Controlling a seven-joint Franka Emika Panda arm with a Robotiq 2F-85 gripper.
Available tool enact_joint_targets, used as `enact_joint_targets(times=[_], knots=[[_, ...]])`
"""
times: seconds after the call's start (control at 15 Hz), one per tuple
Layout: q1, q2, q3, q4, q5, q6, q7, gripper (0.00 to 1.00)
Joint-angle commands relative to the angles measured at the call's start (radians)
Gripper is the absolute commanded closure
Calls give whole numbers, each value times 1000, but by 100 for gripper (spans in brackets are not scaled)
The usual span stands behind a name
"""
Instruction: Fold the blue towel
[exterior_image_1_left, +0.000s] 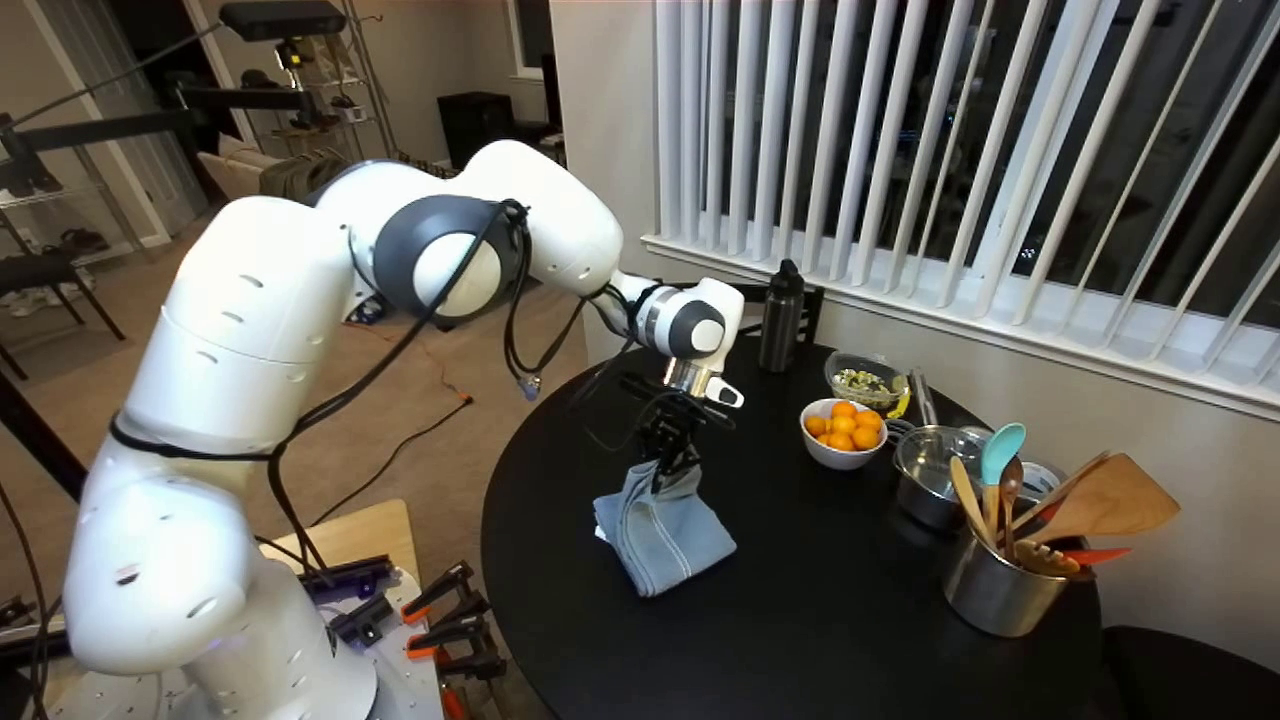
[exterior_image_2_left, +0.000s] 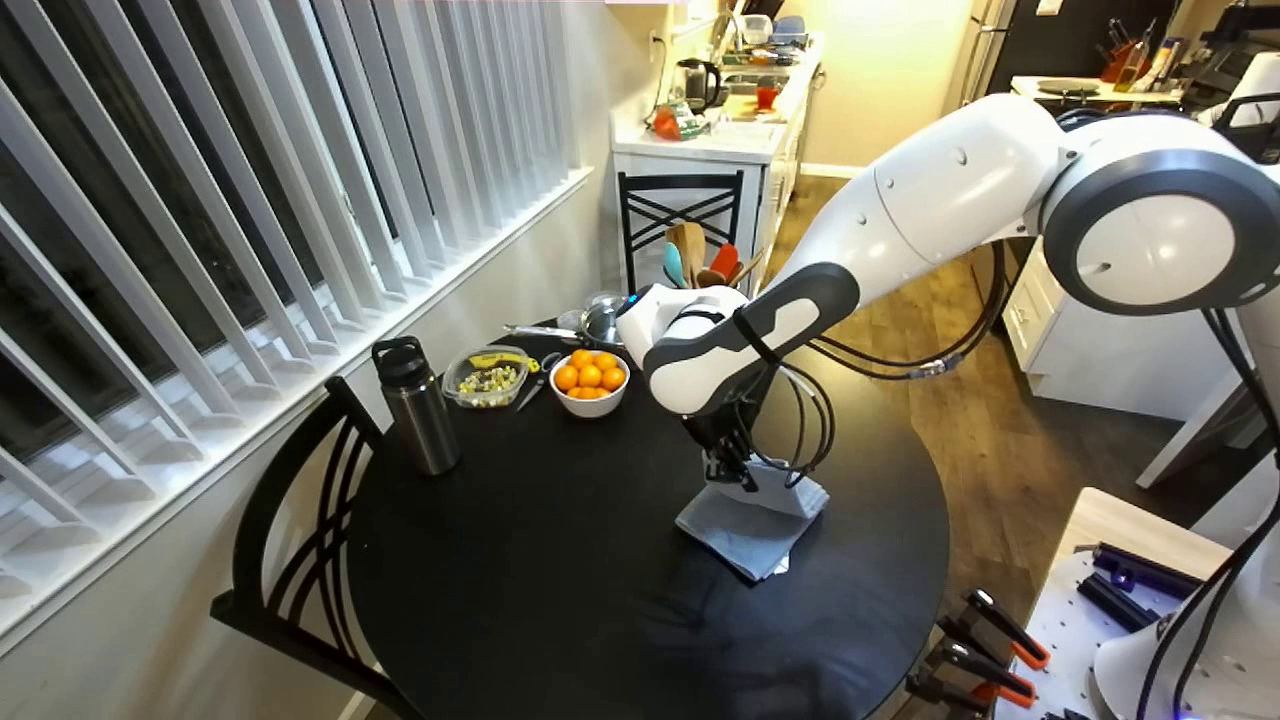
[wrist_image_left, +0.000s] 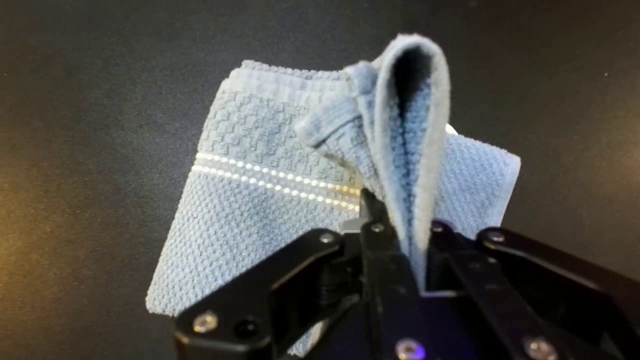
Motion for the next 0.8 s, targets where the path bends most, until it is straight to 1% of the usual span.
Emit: enact_joint_targets(times=[0.0,0.2,0.33,0.47,0.6,0.73], knots=[[-6,-79,-10,-83,2,64,58,98],[3,-144,-14,-153,-3,104,95,98],[9,-167,-14,-175,-11,113,116,98],[18,-159,-9,-162,-15,105,121,98],[34,-126,-6,-119,-18,94,137,98],[55,-97,-10,-86,-25,88,176,98]])
